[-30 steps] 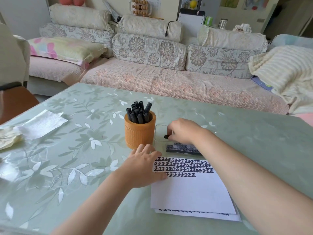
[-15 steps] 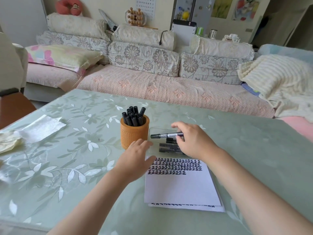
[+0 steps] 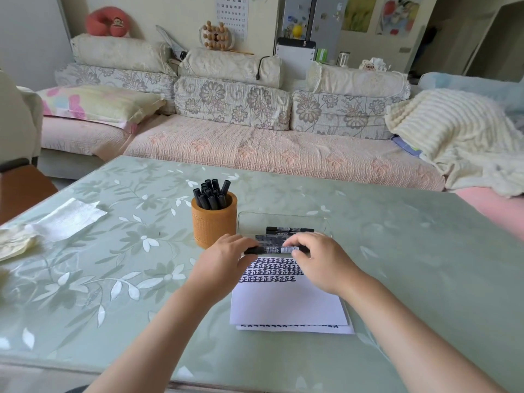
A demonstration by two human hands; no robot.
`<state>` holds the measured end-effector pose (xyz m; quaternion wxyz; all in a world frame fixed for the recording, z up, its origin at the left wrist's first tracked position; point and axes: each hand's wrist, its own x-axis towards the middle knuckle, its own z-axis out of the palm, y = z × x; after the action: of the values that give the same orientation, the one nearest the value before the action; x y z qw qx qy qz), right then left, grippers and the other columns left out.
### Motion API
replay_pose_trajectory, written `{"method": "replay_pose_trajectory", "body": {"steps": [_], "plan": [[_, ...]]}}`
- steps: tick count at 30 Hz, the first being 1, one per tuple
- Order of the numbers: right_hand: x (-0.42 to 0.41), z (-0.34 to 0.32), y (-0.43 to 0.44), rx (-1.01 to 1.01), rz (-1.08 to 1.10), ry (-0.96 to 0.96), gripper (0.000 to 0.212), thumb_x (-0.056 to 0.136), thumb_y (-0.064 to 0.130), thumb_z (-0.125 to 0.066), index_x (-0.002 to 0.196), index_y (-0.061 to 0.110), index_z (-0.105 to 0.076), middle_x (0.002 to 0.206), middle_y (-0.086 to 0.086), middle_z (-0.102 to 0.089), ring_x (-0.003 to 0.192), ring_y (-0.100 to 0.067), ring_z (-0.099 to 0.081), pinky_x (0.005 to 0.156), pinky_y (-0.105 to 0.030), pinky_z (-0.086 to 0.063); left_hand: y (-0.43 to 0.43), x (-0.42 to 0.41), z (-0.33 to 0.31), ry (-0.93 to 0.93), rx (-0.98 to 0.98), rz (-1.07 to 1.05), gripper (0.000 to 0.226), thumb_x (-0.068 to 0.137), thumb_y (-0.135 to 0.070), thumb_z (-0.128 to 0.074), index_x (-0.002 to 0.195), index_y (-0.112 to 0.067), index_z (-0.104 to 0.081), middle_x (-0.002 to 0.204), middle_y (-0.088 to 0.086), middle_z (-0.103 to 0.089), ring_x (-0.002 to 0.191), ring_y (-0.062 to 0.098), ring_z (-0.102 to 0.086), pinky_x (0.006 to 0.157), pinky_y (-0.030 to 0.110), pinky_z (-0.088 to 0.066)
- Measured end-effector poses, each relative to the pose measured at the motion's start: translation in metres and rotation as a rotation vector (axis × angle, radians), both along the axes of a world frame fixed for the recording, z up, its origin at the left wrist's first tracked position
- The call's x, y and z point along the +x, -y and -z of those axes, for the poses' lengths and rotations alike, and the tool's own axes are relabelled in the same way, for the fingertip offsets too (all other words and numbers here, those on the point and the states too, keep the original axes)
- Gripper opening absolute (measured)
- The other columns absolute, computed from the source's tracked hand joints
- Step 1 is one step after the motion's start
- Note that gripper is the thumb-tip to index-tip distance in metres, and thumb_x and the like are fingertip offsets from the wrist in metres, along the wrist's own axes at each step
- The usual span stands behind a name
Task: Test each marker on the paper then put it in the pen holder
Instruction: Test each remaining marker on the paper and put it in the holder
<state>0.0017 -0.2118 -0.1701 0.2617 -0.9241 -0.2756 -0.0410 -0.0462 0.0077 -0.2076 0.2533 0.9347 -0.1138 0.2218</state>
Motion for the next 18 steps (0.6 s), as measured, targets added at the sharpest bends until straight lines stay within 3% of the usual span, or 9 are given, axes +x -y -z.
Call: {"method": "replay_pose_trajectory", "body": {"steps": [2, 8, 13, 16, 18], "plan": [[-0.001, 0.001, 0.004, -0.089, -0.031, 0.044, 0.022, 0.093, 0.024, -0.055, 0.111, 0.028, -0.066, 0.106, 0.016, -0.064, 0.103, -0.01, -0.053, 0.088, -0.025, -0.042, 0.002, -0.001, 0.001, -0.006, 0.014, 0.043, 0.016, 0.094, -0.029, -0.059, 0.107, -0.028, -0.067, 0.086, -0.02, -0.057, 0.084, 0.008, -0.05, 0.069, 0.031, -0.048], [-0.005, 0.002, -0.002, -0.226, -0.121, -0.074, 0.032, 0.1, 0.038, -0.045, 0.128, 0.028, -0.059, 0.128, 0.008, -0.062, 0.118, -0.014, -0.054, 0.097, -0.033, -0.043, 0.009, -0.001, 0.006, 0.003, 0.026, 0.099, 0.015, 0.094, -0.034, -0.058, 0.106, -0.03, -0.066, 0.089, -0.015, -0.06, 0.087, 0.008, -0.051, 0.069, 0.031, -0.049], [0.001, 0.003, -0.003, -0.209, -0.151, -0.117, 0.024, 0.101, 0.039, -0.045, 0.112, 0.028, -0.064, 0.096, 0.013, -0.061, 0.098, -0.016, -0.058, 0.084, -0.034, -0.045, 0.006, 0.002, 0.005, 0.056, 0.091, 0.118, 0.019, 0.092, -0.037, -0.057, 0.103, -0.025, -0.067, 0.085, -0.012, -0.062, 0.082, 0.01, -0.053, 0.064, 0.022, -0.043], [0.002, 0.008, -0.002, -0.239, -0.158, -0.062, 0.023, 0.1, 0.038, -0.047, 0.098, 0.023, -0.064, 0.088, 0.009, -0.062, 0.087, -0.016, -0.054, 0.076, -0.033, -0.043, 0.005, 0.005, 0.007, 0.026, 0.157, 0.151, 0.036, 0.093, -0.046, -0.04, 0.097, -0.024, -0.068, 0.077, -0.012, -0.059, 0.077, 0.01, -0.051, 0.06, 0.026, -0.044], [0.003, 0.013, -0.001, -0.261, -0.18, 0.022, 0.025, 0.1, 0.034, -0.049, 0.092, 0.014, -0.063, 0.082, 0.005, -0.057, 0.081, -0.018, -0.051, 0.072, -0.034, -0.04, 0.005, 0.006, 0.01, 0.001, 0.158, 0.169, 0.031, 0.095, -0.043, -0.044, 0.095, -0.022, -0.067, 0.076, -0.011, -0.057, 0.077, 0.01, -0.05, 0.061, 0.029, -0.045]]}}
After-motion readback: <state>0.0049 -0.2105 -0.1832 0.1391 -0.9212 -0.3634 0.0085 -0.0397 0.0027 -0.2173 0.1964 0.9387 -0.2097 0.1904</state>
